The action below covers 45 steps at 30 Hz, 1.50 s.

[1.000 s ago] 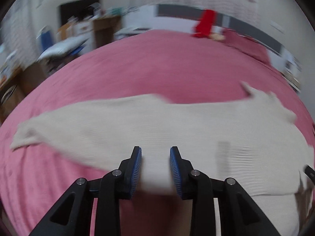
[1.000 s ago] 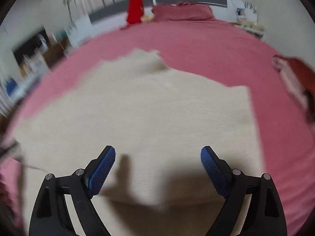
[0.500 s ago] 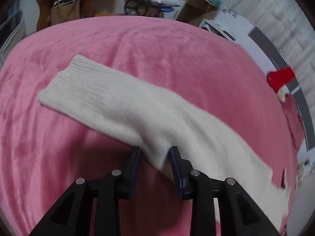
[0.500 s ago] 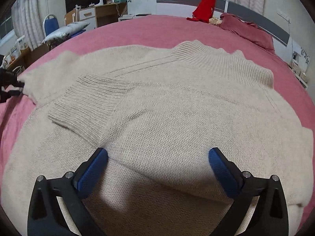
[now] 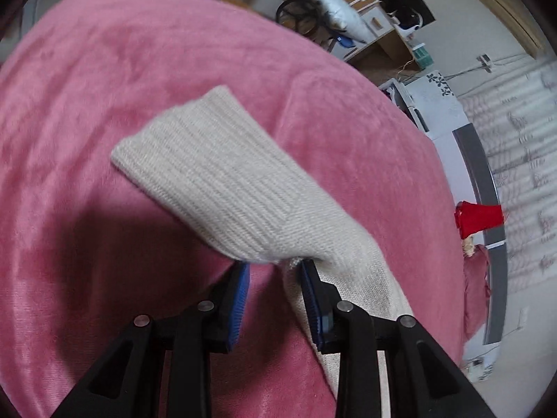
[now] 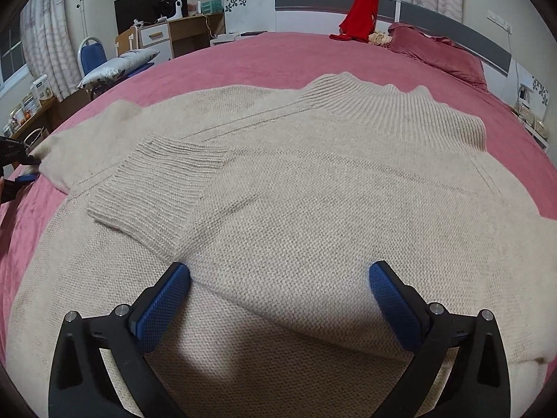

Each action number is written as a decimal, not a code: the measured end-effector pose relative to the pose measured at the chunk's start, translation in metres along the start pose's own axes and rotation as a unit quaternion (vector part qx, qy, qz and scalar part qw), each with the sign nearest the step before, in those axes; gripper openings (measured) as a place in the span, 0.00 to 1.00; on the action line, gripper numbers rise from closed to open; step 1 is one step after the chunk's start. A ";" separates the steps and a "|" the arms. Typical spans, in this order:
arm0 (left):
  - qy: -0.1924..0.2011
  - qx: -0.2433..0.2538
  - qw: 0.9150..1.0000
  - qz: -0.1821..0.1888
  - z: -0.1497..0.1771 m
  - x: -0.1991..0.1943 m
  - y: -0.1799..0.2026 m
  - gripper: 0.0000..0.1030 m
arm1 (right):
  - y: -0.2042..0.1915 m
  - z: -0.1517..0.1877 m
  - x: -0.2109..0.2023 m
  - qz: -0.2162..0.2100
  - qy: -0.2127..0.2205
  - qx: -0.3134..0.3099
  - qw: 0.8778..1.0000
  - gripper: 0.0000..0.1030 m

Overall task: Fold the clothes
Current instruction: 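Grasp the sweater sleeve cuff with the left gripper and fold it across the body, then fold the sweater side inward with the left gripper and open it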

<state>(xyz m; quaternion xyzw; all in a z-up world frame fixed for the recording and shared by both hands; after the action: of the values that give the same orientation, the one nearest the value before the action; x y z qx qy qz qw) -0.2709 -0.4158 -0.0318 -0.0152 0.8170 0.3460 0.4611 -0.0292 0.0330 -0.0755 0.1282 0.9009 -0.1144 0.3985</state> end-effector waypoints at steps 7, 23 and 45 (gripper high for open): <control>0.049 -0.076 0.994 0.065 -0.013 -0.015 -0.002 0.28 | -0.001 -0.004 0.010 -0.002 0.000 0.001 1.000 1.00; 0.074 -0.210 0.972 0.070 -0.016 -0.007 -0.051 0.29 | -0.002 -0.013 0.017 -0.008 -0.001 0.004 1.000 1.00; 0.007 0.232 0.914 0.332 0.064 -0.113 0.286 0.04 | 0.016 -0.025 -0.001 -0.040 -0.016 0.063 0.997 1.00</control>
<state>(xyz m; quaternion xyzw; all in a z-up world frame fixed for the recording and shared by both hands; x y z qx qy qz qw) -0.2568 -0.1946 0.1905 0.3620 0.8356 0.2793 0.3046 -0.0409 0.0556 -0.0595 0.1148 0.8899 -0.1888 0.3990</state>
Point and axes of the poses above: each gripper's, at about its wrist camera, not at the fingertips, and x roughly the way its jaws point, y to its right, z to its underside, the point moved 6 cm from there along x, roughly the way its jaws point, and after that the axes turned 9 degrees about x, right-handed, at the moved point
